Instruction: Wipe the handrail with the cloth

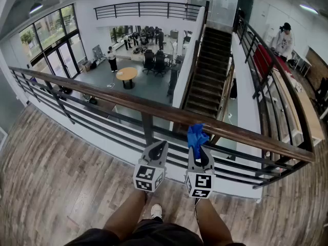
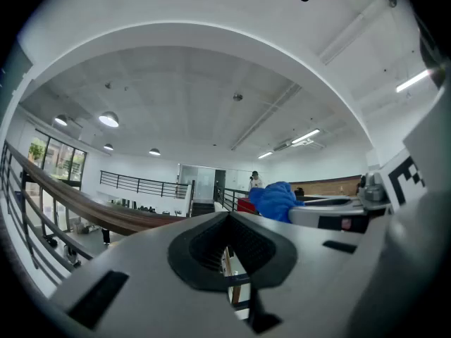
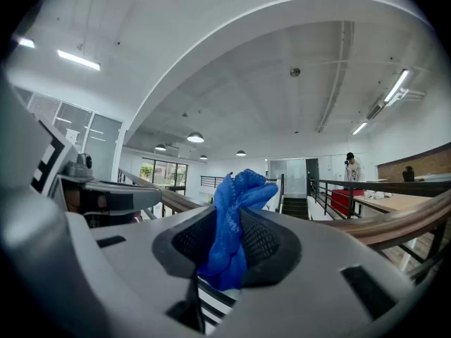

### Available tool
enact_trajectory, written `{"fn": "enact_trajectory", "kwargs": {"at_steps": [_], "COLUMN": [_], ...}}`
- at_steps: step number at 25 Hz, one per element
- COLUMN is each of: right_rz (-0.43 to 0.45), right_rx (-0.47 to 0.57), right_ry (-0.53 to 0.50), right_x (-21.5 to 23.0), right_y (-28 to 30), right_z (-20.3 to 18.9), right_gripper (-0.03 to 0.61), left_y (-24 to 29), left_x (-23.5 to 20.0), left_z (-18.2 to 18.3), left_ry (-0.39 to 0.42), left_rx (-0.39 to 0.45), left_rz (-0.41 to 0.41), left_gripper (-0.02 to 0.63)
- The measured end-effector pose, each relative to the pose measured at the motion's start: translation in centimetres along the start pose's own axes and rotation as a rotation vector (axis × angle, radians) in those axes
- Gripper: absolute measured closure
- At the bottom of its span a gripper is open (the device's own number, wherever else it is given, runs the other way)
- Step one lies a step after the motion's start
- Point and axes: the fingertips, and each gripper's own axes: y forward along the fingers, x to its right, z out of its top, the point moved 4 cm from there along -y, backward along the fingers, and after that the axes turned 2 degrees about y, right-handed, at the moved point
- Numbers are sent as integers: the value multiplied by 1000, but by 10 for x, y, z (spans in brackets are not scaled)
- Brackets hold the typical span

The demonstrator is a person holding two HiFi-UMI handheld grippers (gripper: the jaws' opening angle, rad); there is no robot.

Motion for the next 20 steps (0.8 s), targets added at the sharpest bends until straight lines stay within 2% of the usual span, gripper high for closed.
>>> {"fn": "enact_trajectory", "kwargs": {"at_steps": [6, 12, 20], "right_rz": [25, 71, 45], "right_rx": [-12, -93, -205], "right_ry": [0, -20, -4], "right_x": [-22, -55, -76], "right_y": [98, 185, 264], "right_z": [15, 23, 13], "right_gripper": [474, 474, 474], "left_y": [46, 75, 105], "left_x": [-75, -129, -192], "left_z": [7, 23, 25], "left_ry": [-5, -15, -7], "left_rx": [1, 1, -23], "left_rz": [1, 29, 75], "left_gripper": [609, 609, 609]}}
